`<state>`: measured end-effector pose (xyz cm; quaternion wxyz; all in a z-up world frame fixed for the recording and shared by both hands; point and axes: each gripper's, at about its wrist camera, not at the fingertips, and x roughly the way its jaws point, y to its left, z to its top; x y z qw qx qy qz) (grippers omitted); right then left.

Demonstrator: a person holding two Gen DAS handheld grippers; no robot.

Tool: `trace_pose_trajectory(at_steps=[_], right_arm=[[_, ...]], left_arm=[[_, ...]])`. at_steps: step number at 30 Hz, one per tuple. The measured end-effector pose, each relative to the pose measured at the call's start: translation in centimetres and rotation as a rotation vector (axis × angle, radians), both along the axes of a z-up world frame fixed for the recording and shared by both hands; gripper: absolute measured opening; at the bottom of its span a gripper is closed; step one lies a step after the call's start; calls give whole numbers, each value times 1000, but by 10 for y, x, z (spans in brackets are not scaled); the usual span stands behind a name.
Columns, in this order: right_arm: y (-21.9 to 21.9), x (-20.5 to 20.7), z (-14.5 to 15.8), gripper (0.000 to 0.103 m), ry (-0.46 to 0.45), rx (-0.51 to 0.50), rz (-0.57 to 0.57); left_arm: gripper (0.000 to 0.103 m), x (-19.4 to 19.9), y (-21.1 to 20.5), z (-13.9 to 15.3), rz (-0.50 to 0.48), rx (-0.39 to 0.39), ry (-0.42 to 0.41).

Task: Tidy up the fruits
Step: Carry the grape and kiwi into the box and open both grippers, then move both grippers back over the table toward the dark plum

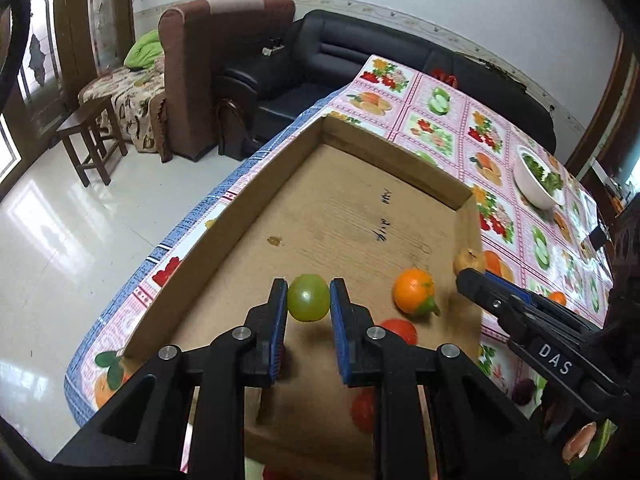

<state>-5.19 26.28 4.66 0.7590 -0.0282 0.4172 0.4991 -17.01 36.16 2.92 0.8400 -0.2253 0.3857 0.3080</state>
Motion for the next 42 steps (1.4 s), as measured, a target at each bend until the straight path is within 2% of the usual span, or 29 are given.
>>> trace_pose_trajectory(at_steps=[5, 14, 23, 25, 28, 34, 40, 42], right_arm=[[28, 8, -9, 23, 3, -34, 13], [51, 22, -19, 24, 10, -67, 27], [50, 27, -19, 27, 31, -74, 36], [46, 26, -19, 27, 32, -70, 32], [39, 23, -16, 27, 33, -60, 24], [11, 14, -5, 27, 38, -21, 5], [-37, 1, 2, 31, 30, 16, -33], [-59, -1, 4, 32, 27, 25, -57]], left_arm=[[19, 12, 13, -13, 14, -45, 27], [19, 30, 14, -31, 3, -49, 111], [20, 22, 15, -26, 27, -57, 91], [22, 18, 14, -23, 36, -58, 79], [33, 12, 12, -16, 45, -45, 59], [34, 1, 2, -3, 53, -45, 13], [34, -4, -22, 11, 27, -33, -21], [41, -3, -34, 14, 12, -25, -28]])
